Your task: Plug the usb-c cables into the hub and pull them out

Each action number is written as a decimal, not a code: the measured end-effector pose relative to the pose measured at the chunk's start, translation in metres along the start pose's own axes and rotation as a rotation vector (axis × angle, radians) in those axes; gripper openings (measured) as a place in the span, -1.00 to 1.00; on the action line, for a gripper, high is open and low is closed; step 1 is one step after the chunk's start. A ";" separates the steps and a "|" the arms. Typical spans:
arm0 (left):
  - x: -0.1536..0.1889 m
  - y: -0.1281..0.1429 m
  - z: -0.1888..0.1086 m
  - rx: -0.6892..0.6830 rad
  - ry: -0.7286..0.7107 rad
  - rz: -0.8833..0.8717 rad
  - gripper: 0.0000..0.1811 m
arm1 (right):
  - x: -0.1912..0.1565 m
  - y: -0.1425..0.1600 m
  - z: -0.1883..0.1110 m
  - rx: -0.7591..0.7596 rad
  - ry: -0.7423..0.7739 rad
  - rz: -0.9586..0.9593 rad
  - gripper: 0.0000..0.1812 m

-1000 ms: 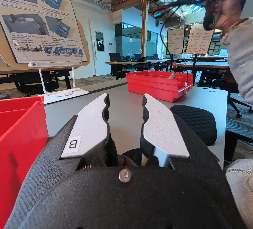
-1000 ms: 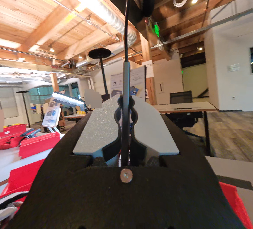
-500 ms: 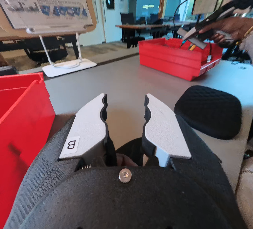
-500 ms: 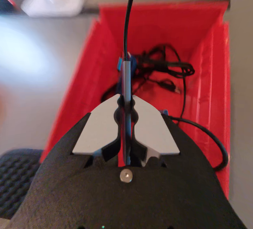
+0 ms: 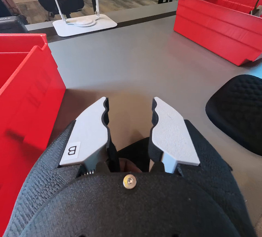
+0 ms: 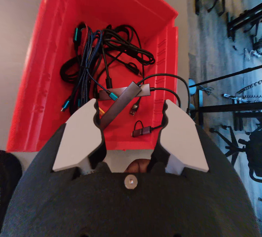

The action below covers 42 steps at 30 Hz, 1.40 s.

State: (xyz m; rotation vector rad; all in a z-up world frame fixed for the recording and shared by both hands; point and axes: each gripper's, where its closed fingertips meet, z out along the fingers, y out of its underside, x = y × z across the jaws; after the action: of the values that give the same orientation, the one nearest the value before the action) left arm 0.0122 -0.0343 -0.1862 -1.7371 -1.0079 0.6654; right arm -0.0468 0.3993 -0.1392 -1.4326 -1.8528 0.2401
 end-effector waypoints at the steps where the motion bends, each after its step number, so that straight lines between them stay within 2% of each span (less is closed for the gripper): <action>1: 0.000 0.000 0.000 0.004 0.000 -0.001 -0.35 | 0.000 -0.003 -0.009 0.029 0.009 0.001 -0.03; 7: -0.001 -0.001 -0.001 0.011 0.006 -0.015 -0.35 | -0.007 -0.024 -0.060 0.268 0.013 0.076 -0.06; 10: 0.000 0.000 -0.001 0.007 0.006 -0.011 -0.35 | -0.021 -0.024 -0.078 0.367 -0.062 0.124 -0.17; 12: 0.000 -0.001 -0.001 0.010 0.007 -0.011 -0.35 | -0.040 -0.017 -0.082 0.379 -0.166 0.152 -0.22; 15: 0.000 -0.004 -0.004 0.042 0.007 -0.008 -0.35 | -0.076 -0.003 -0.076 0.355 -0.338 0.145 -0.32; 17: -0.001 -0.007 -0.007 0.073 -0.001 -0.007 -0.36 | -0.093 0.006 -0.062 0.306 -0.399 0.140 -0.29; 21: -0.002 -0.010 -0.010 0.095 0.005 -0.029 -0.36 | -0.115 0.021 -0.028 0.186 -0.374 0.058 -0.13; 22: -0.002 -0.012 -0.012 0.112 0.006 -0.029 -0.36 | -0.116 0.021 -0.020 0.174 -0.341 0.046 -0.15; 24: -0.003 -0.022 -0.022 0.177 -0.006 -0.019 -0.36 | -0.115 0.020 -0.010 0.164 -0.264 0.038 -0.38; 26: -0.008 -0.033 -0.041 0.200 -0.048 0.046 -0.36 | -0.111 0.022 -0.003 0.139 -0.195 0.033 -0.49; 30: -0.049 -0.052 -0.103 0.205 -0.248 0.200 -0.35 | -0.124 0.022 0.003 0.132 -0.235 0.027 -0.84; 31: -0.066 -0.048 -0.118 0.184 -0.303 0.206 -0.34 | -0.127 0.019 0.003 0.144 -0.232 0.016 -0.93; 33: -0.101 -0.024 -0.136 0.095 -0.373 0.173 -0.27 | -0.129 0.017 0.004 0.139 -0.199 -0.018 -0.93; 36: -0.137 0.023 -0.140 -0.036 -0.405 0.095 -0.21 | -0.138 0.009 0.004 0.137 -0.185 -0.057 -0.92; 38: -0.141 0.037 -0.131 -0.030 -0.369 0.086 -0.32 | -0.145 0.005 0.003 0.121 -0.165 -0.100 -0.90; 40: -0.125 0.040 -0.116 -0.014 -0.261 0.067 -0.77 | -0.159 -0.001 -0.001 0.120 -0.193 -0.126 -0.87; 42: -0.121 0.038 -0.107 0.005 -0.259 0.080 -0.91 | -0.179 -0.008 -0.008 0.138 -0.247 -0.133 -0.84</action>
State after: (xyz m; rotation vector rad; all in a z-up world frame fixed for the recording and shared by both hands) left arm 0.0488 -0.1959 -0.1840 -1.7239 -1.1150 0.9617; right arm -0.0342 0.2349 -0.2102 -1.2240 -2.0770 0.4871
